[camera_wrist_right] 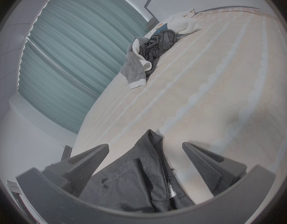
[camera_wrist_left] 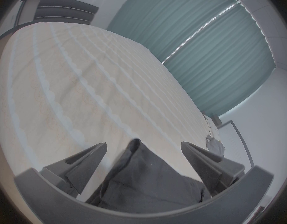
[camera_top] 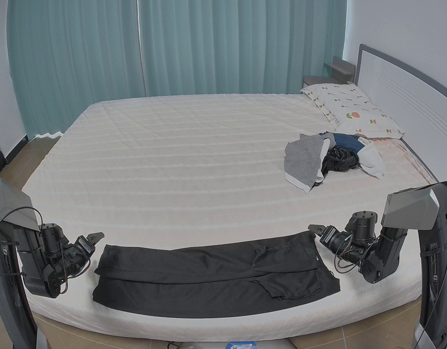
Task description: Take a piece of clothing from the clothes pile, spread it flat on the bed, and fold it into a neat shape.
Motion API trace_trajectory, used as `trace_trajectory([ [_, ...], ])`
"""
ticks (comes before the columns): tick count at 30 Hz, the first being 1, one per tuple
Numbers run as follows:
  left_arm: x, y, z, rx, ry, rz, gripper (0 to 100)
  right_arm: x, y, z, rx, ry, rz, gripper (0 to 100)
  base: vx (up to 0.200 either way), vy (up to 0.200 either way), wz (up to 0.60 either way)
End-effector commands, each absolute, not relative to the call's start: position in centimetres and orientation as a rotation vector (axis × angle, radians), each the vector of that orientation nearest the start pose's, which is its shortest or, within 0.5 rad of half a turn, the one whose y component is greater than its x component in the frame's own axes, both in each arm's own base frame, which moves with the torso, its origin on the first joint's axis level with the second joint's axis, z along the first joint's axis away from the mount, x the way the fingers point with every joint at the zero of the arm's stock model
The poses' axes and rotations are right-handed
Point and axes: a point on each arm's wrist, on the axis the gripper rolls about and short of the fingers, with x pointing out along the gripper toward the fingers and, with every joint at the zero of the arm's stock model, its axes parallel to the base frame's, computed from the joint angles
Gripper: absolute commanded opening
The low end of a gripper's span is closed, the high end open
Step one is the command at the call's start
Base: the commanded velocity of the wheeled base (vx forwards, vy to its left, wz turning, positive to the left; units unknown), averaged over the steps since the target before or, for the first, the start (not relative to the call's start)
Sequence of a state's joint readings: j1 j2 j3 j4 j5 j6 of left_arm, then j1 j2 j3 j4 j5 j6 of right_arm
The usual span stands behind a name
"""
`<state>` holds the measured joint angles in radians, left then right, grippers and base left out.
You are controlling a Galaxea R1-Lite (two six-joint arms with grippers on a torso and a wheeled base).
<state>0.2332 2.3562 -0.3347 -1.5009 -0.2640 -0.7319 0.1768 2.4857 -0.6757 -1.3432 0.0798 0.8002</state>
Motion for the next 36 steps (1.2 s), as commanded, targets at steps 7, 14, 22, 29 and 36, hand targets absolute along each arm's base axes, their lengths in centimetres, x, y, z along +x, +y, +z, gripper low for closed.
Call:
trace_trajectory([
  [7,27.4,6.2,-1.8,-0.829,0.5,0.135,100,35.5,6.0,-4.9,0.776,0.512,0.046,100,-0.086,0.0,0.0],
  [14,27.3,6.1,-2.5,-0.796,0.53,0.132,100,35.4,6.0,-4.8,0.774,0.509,0.046,100,0.0,0.0,0.0],
  [22,28.5,5.8,-2.2,-0.775,0.494,0.108,100,35.0,5.9,-4.0,0.778,0.499,0.052,100,0.0,0.0,0.0],
  [29,30.9,5.0,-0.6,-0.633,0.473,0.04,100,35.0,5.9,-4.7,0.774,0.518,0.047,100,0.0,0.0,0.0],
  [36,33.6,4.3,0.7,-0.565,0.569,0.023,100,34.7,6.5,-5.2,0.768,0.542,0.055,100,0.0,0.0,0.0],
])
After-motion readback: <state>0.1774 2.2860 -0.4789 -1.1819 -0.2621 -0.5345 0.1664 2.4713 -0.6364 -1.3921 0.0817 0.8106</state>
